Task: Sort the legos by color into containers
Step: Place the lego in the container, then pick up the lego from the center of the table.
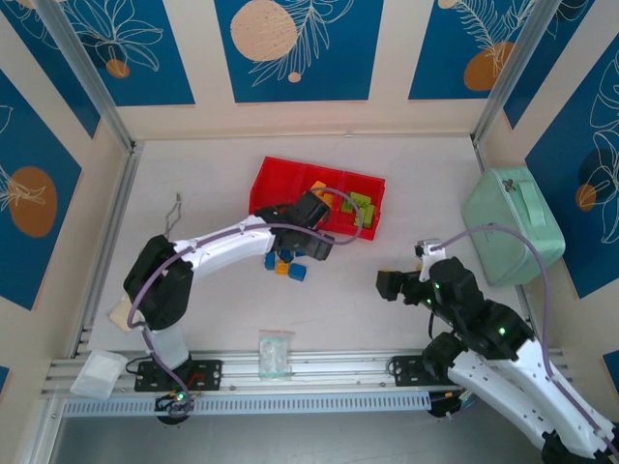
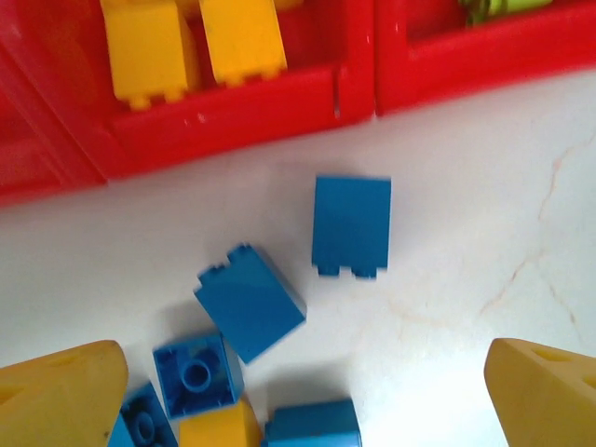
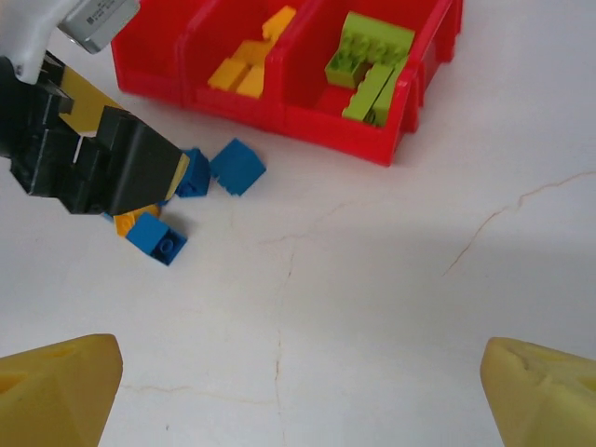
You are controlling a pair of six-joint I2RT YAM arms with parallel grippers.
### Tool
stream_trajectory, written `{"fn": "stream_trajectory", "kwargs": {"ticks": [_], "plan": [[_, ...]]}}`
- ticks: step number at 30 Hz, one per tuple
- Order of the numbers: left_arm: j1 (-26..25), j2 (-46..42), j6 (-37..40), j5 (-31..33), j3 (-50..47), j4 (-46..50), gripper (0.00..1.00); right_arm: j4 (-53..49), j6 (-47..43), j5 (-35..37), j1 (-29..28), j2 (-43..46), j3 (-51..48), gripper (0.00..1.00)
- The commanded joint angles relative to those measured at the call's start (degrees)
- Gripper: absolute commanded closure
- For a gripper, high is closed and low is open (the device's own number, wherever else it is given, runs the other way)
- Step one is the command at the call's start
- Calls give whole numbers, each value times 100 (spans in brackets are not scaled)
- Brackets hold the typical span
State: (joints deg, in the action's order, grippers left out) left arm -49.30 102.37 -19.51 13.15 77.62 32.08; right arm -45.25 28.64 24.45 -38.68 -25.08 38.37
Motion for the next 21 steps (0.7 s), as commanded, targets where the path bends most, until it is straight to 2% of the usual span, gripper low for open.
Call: {"fn": "stream_trajectory", "kwargs": {"ticks": [1,5,10,21], "plan": [[-82,-261,-80,-113,-152,304,7,172,-222,-587,137,-460,47,1],[-80,-213,-136,-165,-327,439,16,127,-295,-859,339,-867,147,1],[-80,-124,-208,-339,-464,533,27,192,-333,-1035,550,-858,127,1],[-82,82,-541,-597,-734,496,40,263,-350,-1183,826,-763,84,1]]}}
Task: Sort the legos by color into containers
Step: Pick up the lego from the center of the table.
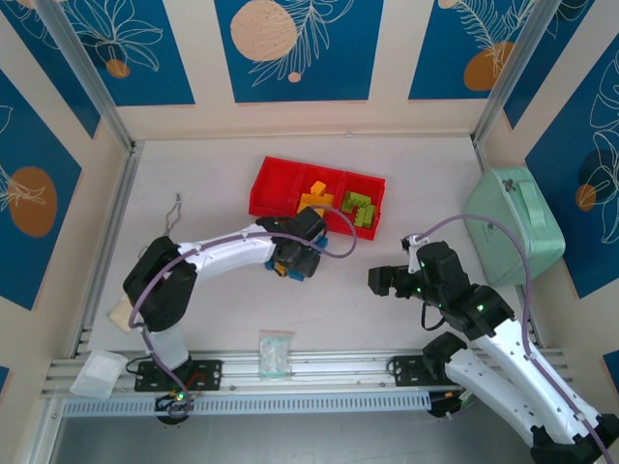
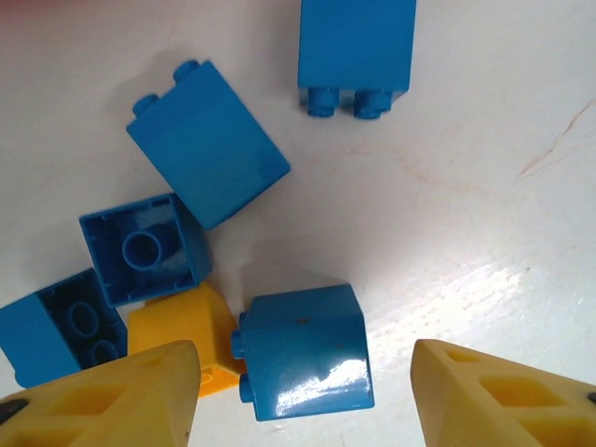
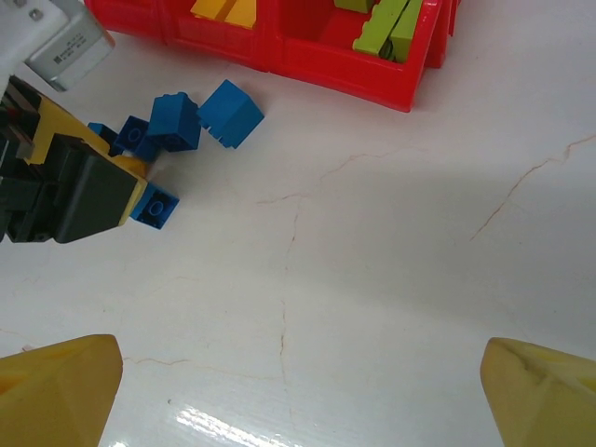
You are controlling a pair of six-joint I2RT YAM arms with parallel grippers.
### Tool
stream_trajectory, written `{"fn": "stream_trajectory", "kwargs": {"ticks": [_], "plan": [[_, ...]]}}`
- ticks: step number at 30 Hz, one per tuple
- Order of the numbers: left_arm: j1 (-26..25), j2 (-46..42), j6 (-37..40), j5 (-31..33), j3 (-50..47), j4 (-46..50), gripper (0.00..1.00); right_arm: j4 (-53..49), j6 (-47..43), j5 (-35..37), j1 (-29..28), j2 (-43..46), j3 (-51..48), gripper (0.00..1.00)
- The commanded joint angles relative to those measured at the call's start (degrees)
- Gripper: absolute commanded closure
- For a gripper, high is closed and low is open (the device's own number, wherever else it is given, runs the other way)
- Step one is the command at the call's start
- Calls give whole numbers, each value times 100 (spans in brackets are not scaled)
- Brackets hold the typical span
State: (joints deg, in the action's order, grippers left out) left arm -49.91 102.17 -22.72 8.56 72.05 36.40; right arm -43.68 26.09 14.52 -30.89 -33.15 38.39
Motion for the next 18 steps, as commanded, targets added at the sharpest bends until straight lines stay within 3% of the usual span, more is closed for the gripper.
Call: {"fn": "stream_trajectory", "kwargs": {"ticks": [1,18], "plan": [[-19,96,-290,-175,-262,-11,40,105,-83,-196,56,37,85,1],[-216,306,-321,-141,-240,-100,45,22,-66,-154,101,60,134,1]]}}
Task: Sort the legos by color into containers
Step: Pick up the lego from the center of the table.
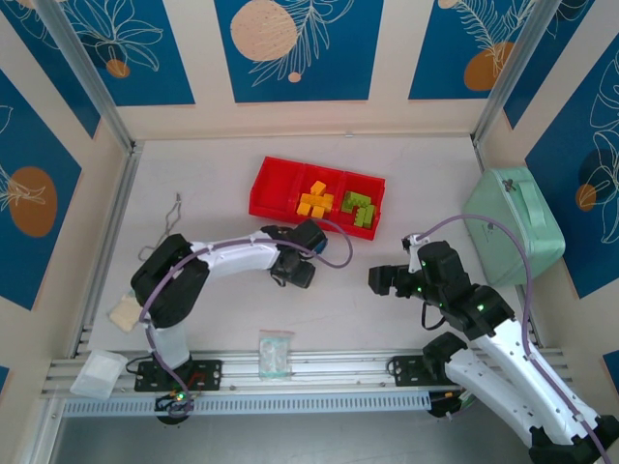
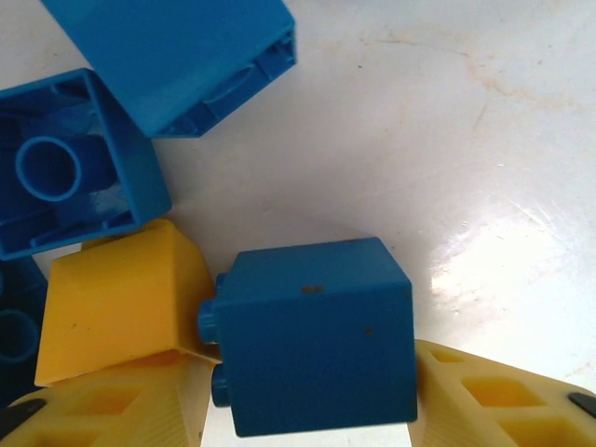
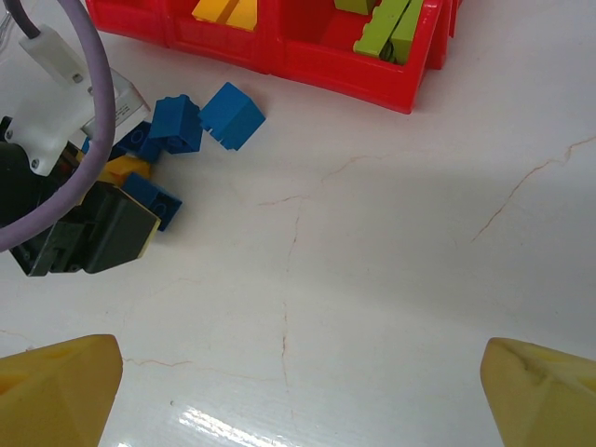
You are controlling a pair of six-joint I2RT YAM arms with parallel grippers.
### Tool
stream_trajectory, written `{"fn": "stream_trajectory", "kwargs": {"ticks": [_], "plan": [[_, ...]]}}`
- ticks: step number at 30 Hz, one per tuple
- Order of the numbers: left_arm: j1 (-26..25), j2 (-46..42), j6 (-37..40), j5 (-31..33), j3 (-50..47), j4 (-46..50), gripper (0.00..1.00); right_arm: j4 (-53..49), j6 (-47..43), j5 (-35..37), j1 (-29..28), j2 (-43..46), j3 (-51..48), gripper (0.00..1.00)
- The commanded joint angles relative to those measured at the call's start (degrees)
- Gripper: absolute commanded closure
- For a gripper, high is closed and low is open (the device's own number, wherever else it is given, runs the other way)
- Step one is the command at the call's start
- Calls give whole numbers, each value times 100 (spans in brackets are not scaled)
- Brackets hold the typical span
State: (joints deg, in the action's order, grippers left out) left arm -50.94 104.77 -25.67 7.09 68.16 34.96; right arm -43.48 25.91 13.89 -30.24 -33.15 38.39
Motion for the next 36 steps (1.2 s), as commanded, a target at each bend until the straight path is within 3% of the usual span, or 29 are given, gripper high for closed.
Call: {"fn": "stream_trajectory", "kwargs": {"ticks": [1,8,14,25,36], "plan": [[-134,52,-23,65,193,83,45,11,-51,-89,37,62,129,1],[-293,114,-75,379,459,468,37,-1,-15,-80,53,100,132,1],[-390,-128,-167,671,398,503,37,16,-24,-107,53,117,121,1],[-408,44,-58,208,370,68,38,-12,-27,-106,53,121,148,1],[-399,364,46,150,551,43,38,-1,-27,-123,71,111,131,1]]}}
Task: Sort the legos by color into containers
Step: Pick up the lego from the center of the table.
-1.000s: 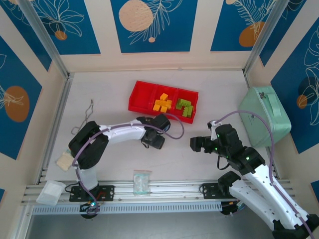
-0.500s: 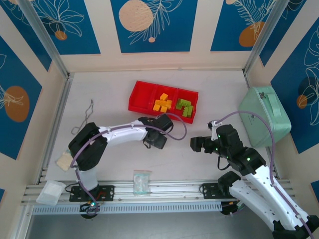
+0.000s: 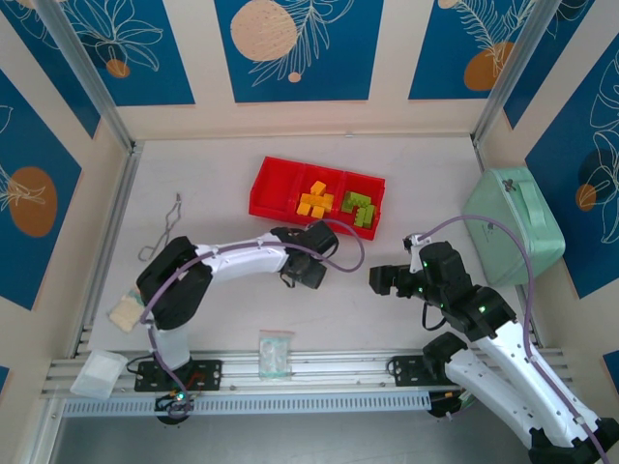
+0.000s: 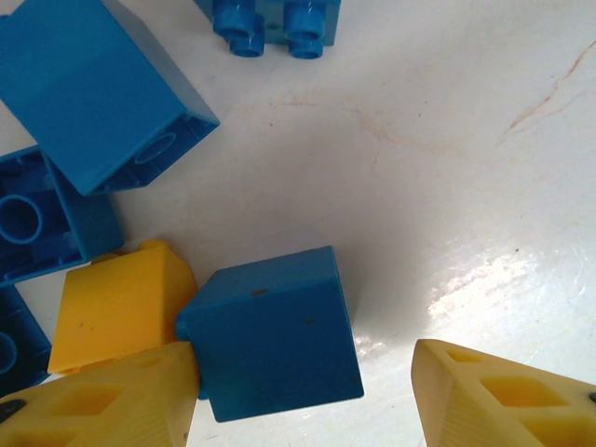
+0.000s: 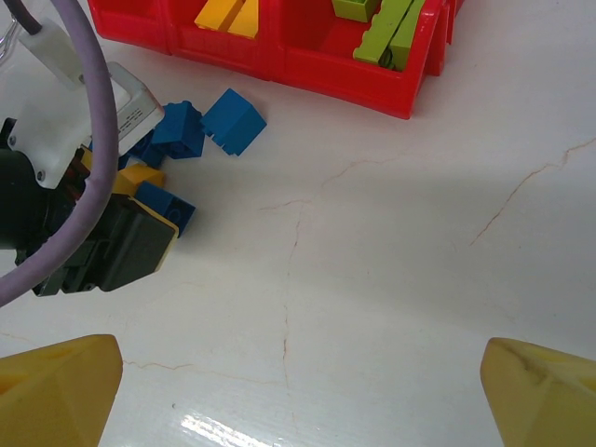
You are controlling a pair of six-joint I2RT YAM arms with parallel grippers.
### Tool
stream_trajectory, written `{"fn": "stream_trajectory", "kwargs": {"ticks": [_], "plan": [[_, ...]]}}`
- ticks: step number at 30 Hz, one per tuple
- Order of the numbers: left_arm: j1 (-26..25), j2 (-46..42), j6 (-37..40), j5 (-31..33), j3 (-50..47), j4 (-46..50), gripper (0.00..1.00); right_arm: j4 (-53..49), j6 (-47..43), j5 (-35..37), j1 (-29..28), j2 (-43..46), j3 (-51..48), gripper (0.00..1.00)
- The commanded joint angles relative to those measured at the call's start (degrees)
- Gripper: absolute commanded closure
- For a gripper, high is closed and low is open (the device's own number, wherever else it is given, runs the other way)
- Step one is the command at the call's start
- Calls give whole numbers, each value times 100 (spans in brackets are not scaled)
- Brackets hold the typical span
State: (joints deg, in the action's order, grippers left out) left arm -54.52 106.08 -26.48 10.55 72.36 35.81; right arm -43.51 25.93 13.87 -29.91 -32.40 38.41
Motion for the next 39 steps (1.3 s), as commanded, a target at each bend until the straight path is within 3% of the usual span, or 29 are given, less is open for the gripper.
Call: {"fn": "stream_trajectory", "kwargs": {"ticks": [1,7,24,39], "plan": [[-41,284,138,-237,159,-77,38,19,-32,-130,38,38,124,1],[-37,412,249,-457,383,-354,38,17,-42,-156,56,32,131,1],[389,692,253,-152,489,-174,40,55,-43,-157,82,-6,105,1],[390,760,192,-70,557,-160,55,70,-30,-170,100,-12,101,1]]}}
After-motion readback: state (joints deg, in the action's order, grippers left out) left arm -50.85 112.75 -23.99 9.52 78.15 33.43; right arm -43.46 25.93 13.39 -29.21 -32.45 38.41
